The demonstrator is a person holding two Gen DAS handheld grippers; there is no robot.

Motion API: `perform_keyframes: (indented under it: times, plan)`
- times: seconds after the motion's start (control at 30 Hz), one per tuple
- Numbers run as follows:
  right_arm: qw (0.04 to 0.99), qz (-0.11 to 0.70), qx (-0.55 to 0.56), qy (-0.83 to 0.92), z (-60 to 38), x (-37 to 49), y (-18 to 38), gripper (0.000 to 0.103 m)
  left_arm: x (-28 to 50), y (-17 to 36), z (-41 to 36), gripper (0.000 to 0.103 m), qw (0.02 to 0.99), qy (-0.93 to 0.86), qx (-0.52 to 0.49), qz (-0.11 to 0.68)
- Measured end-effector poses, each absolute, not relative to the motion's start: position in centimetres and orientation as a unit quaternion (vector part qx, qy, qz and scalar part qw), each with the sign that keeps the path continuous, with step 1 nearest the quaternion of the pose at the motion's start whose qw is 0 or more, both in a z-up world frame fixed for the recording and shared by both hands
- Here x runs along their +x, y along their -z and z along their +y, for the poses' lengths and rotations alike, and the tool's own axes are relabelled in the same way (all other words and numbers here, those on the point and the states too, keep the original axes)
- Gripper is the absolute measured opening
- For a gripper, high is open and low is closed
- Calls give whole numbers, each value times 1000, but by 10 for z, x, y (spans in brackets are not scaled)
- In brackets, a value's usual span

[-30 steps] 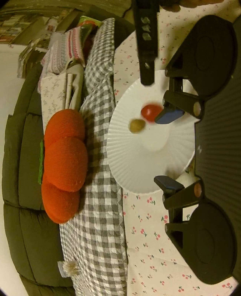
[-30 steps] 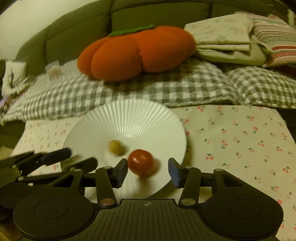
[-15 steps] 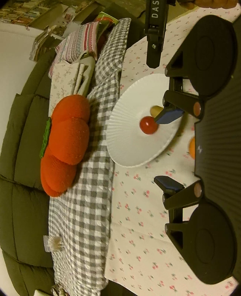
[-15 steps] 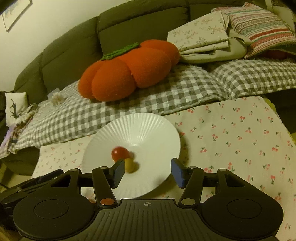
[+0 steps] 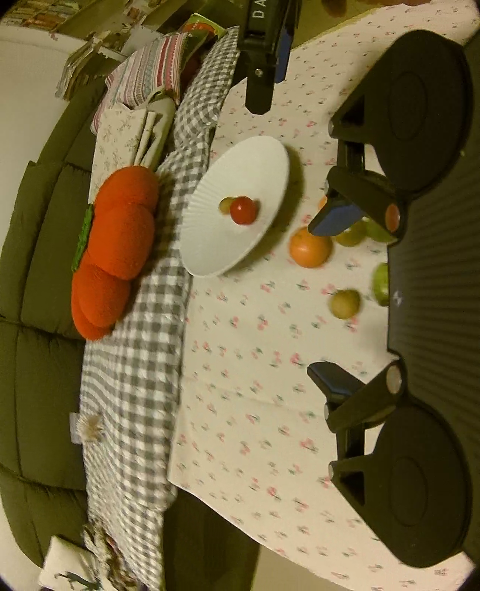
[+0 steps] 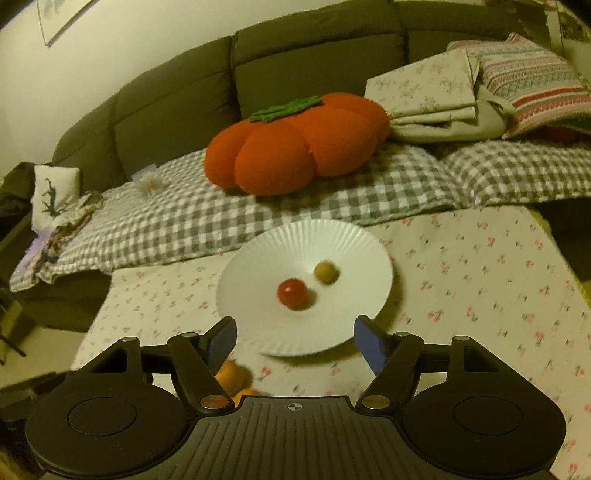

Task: Organize fruits
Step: 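Withdraw both tools from the plate back toward the remaining fruits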

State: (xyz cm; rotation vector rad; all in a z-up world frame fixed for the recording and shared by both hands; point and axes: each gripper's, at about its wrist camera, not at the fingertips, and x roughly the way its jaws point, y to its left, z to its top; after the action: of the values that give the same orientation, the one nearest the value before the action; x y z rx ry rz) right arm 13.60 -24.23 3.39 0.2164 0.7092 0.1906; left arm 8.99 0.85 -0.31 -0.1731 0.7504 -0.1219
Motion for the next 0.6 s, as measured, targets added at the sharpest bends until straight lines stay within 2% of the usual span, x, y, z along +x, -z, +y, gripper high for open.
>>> perform_keyframes:
  times: [0.6]
  plan:
    - [911, 376, 119, -122, -213, 76, -14, 72, 39, 32, 9, 75, 913, 61, -55, 400]
